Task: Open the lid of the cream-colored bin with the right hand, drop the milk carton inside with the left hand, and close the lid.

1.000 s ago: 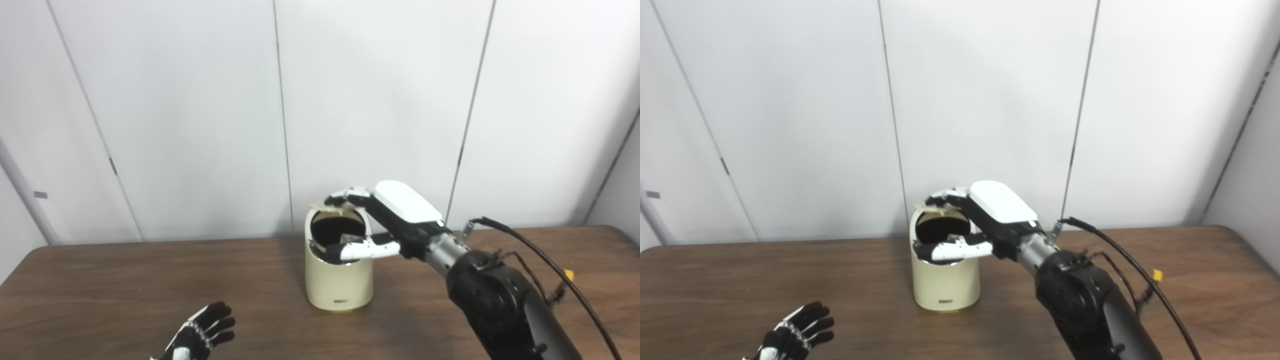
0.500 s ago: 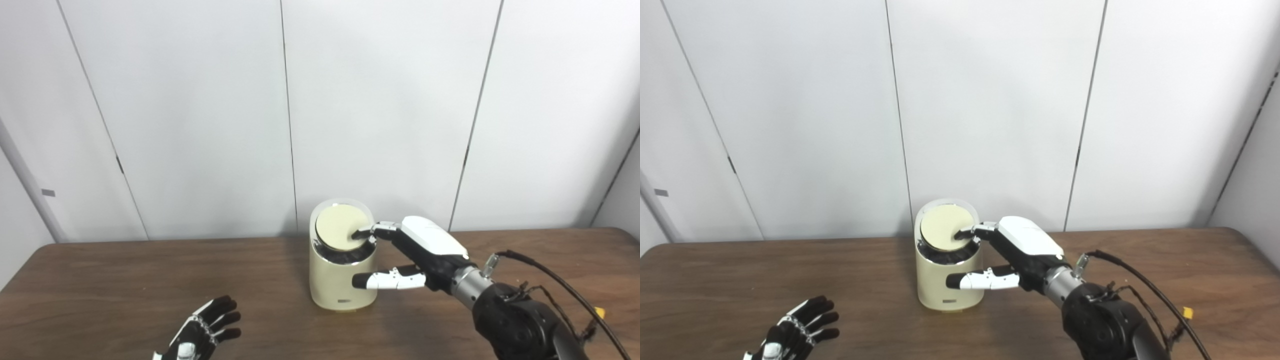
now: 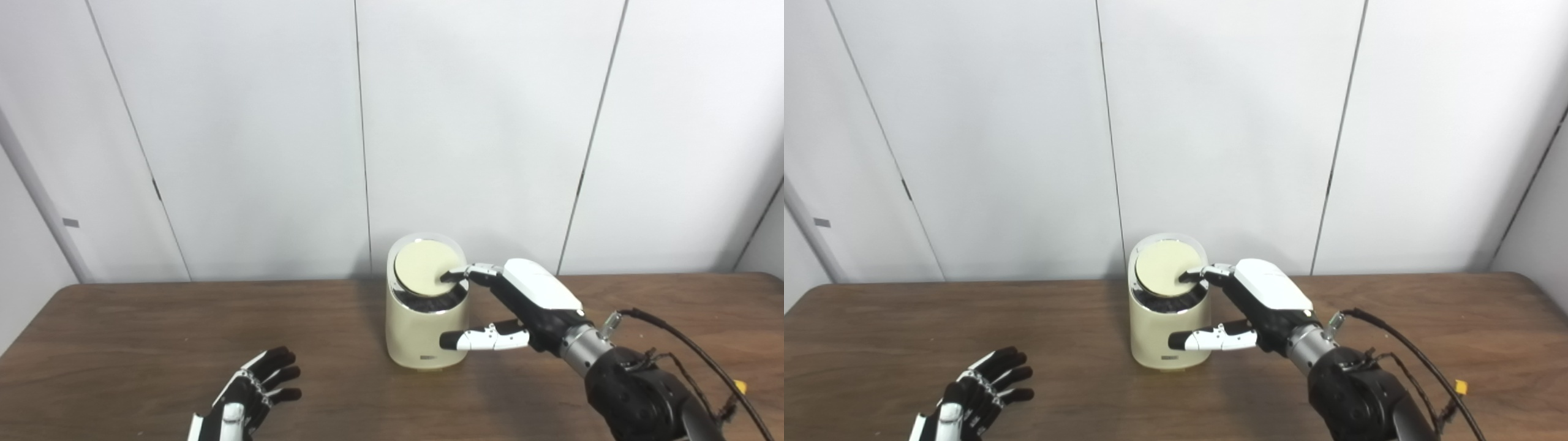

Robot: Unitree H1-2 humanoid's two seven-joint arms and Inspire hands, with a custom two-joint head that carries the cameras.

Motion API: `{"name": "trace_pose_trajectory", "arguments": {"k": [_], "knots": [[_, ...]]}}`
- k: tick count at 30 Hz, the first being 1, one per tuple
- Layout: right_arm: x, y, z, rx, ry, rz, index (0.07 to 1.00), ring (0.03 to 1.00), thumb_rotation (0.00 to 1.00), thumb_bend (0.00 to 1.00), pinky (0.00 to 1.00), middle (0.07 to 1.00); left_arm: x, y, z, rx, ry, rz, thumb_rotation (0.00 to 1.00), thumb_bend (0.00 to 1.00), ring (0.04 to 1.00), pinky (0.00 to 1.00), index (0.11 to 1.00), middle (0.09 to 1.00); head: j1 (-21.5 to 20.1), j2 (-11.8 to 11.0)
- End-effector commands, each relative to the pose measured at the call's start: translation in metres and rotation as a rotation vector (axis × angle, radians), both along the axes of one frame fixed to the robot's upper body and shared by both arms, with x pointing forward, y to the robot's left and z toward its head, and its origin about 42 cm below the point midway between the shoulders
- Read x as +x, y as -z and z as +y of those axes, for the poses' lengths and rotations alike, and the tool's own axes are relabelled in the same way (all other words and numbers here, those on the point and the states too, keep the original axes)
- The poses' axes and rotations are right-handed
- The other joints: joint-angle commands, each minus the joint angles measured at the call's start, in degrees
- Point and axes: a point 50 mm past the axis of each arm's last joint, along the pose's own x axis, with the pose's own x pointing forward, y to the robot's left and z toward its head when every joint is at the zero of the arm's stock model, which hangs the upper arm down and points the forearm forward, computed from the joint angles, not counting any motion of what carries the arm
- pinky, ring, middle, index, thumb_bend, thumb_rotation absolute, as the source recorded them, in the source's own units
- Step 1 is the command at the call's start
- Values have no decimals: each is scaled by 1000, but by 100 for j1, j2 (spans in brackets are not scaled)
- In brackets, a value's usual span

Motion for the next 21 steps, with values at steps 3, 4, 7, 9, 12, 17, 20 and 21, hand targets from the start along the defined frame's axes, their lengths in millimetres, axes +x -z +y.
{"name": "trace_pose_trajectory", "arguments": {"k": [3,4,7,9,12,17,20,21], "knots": [[-7,11,-1,-29,-17,25,794,859,750,694,834,811,-2,-10,-5,-4,-4,-42,991,485,744,652,779,772,8,29],[-9,12,-1,-30,-20,20,795,862,747,699,842,814,-2,-10,-6,-5,-4,-40,988,489,744,655,780,772,5,40],[-14,13,1,-38,-28,4,799,866,748,701,848,821,-4,-10,-8,-6,-1,-35,984,490,743,659,779,771,13,69],[-17,13,3,-42,-33,-6,798,866,725,705,845,822,-5,-10,-8,-4,2,-31,992,486,749,669,781,777,13,69],[-17,13,3,-44,-34,-8,798,866,719,706,844,822,-5,-10,-9,-3,3,-30,995,485,751,672,782,778,13,69],[-29,13,17,-174,-103,-139,792,844,719,696,809,814,-5,-11,-13,3,7,-23,997,477,746,673,783,776,-31,131],[-31,13,20,-204,-109,-167,789,836,728,695,796,810,-5,-11,-14,5,6,-22,997,476,743,673,782,775,-31,131],[-31,13,20,-206,-109,-169,789,835,729,695,795,810,-5,-11,-14,5,6,-21,997,476,743,673,782,775,-31,131]]}}
